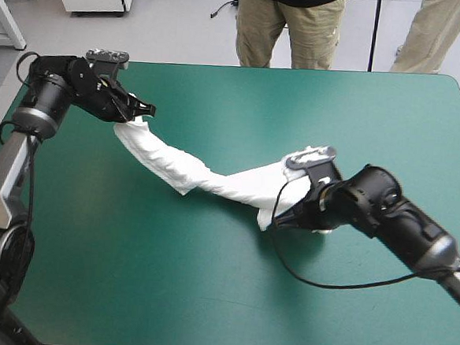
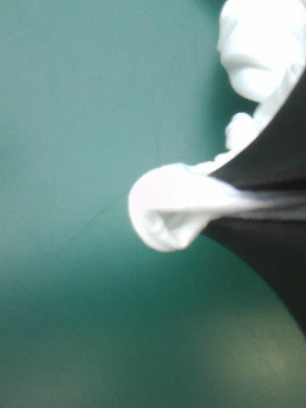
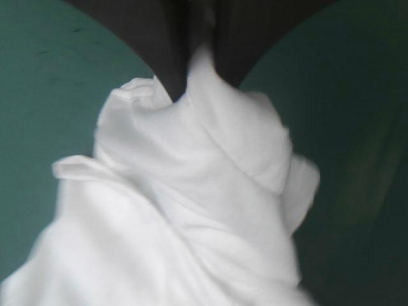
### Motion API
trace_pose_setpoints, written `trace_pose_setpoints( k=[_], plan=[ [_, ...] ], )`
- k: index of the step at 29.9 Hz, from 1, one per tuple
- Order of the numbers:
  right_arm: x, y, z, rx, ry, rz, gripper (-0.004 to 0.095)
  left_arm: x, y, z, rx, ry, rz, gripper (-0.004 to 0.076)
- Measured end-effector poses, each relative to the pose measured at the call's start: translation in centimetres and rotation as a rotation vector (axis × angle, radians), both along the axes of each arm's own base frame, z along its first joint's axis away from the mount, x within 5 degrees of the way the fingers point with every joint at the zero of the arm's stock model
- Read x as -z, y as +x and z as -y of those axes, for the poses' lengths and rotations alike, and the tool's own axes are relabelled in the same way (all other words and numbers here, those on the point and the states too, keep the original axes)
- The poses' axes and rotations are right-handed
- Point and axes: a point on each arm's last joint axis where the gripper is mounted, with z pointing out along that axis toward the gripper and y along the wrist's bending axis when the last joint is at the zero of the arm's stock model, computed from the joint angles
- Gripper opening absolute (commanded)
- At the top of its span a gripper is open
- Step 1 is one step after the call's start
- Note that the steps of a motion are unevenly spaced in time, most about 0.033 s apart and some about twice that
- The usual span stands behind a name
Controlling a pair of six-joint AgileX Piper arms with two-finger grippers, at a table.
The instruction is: Fold the cloth
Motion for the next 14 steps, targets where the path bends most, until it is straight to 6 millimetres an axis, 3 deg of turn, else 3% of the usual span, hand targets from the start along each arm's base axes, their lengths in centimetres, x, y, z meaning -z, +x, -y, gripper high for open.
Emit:
trace_pose_setpoints(
  k=[6, 14],
  plan=[
    [-9.5, 0.0, 3.8, 0.043, 0.037, 0.295, -0.0017, -7.3, -5.6, -0.2, 0.025, -0.047, 0.204, -0.0009],
    [-19.6, -2.1, 6.1, 0.037, 0.134, 0.626, -0.0017, -17.5, -15.6, 0.1, 0.169, -0.141, 0.582, -0.0009]
  ],
)
